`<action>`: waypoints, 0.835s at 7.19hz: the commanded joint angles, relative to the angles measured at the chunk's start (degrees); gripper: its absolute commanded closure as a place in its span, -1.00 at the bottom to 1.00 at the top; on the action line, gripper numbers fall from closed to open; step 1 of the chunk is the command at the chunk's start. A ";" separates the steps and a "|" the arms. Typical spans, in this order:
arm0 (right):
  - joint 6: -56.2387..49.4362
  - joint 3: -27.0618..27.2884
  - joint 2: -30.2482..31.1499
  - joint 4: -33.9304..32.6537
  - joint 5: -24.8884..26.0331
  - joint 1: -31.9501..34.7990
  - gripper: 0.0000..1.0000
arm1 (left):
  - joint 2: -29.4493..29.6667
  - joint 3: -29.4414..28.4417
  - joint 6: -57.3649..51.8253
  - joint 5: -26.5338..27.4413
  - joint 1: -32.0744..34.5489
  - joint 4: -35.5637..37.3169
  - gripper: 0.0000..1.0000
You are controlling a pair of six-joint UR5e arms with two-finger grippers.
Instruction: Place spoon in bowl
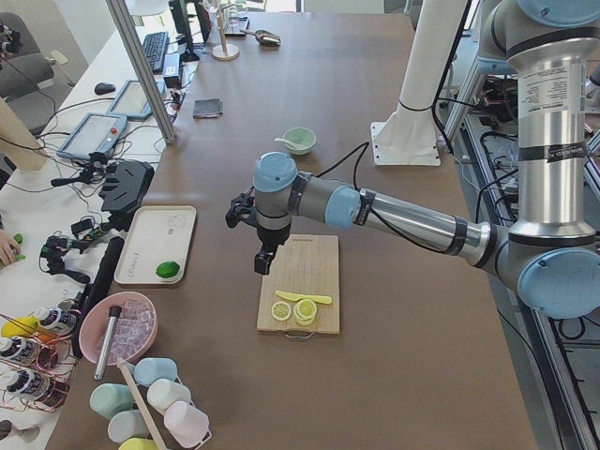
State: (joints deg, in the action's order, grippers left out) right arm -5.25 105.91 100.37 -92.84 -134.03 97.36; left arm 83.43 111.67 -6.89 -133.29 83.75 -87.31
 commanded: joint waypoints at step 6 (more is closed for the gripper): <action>-0.55 -0.70 3.17 0.38 0.63 0.55 -1.00 | -4.33 -5.58 -3.92 0.57 9.77 2.06 -0.96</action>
State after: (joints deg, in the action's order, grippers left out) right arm -5.86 105.16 103.52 -92.41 -131.64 97.92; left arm 79.17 106.79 -10.69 -133.36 93.35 -85.25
